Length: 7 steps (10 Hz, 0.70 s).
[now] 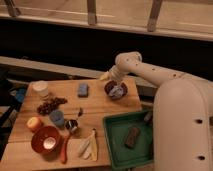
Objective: Place towel in tray
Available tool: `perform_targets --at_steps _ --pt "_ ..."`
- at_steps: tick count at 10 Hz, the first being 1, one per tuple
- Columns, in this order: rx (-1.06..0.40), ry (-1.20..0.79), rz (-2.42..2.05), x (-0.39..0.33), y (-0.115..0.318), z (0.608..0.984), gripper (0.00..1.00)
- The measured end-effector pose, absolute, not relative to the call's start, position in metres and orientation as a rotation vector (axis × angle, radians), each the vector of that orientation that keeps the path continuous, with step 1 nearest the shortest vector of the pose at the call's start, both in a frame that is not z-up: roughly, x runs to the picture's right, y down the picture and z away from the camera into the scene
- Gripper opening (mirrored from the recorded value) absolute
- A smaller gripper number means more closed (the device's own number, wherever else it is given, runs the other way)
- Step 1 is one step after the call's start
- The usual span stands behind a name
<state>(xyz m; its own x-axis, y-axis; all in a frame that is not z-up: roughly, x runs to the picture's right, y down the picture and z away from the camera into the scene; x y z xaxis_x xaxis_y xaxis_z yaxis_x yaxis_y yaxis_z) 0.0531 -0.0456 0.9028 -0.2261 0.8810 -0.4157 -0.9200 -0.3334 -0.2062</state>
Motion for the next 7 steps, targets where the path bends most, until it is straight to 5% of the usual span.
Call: perform_targets --at_steps 7 --pt "-0.591 0.137 1.925 0.077 -0.026 0.934 0.78"
